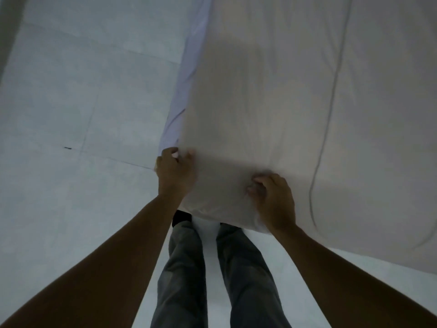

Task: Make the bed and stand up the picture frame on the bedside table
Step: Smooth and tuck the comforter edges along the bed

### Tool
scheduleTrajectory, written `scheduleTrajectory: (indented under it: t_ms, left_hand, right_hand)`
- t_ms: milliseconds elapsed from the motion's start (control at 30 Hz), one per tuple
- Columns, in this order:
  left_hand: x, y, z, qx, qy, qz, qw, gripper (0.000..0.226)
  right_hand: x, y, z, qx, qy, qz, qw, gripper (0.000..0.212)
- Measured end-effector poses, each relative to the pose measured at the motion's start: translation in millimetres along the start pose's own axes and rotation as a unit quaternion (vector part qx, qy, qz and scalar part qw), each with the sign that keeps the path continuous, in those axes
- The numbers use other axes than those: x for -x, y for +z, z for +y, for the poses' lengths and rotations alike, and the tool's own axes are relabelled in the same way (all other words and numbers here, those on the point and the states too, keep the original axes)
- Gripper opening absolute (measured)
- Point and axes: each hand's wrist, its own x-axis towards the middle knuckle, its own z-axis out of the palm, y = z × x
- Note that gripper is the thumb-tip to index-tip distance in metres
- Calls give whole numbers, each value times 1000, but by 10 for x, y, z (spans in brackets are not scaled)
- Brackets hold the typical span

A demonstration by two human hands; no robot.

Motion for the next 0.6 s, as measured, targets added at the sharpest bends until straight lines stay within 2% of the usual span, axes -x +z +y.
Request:
scheduleTrajectory:
  t_ms: [67,133,333,433,500,533,600]
  left_hand:
    - [-52,-42,-38,-4,8,-11,1000,36]
    - [-78,-152,-52,-27,38,-14,999,33]
    - [-58,-452,-61,-8,75,42,996,25]
    - [-108,-436,-82,-18,101,43,994,21]
    - [-167,-389,-88,-106,180,84,974,23]
    - [-187,-348,-80,-158,243,110,951,27]
    - [-202,-227,-36,-188,406,123,886,33]
  right_hand:
    - [-81,27,-48,-1,30,10,999,9]
    - [-131,-7,-107,-27,54,9,998,11]
    - [116,-31,-308,-63,-3,66,996,14]
    - [80,37,-341,-85,36,39,995,10]
    - [54,51,-358,-112,52,37,992,8]
    - [35,58,-378,-116,42,58,991,16]
    - [-47,99,-408,-95,-1,121,988,29]
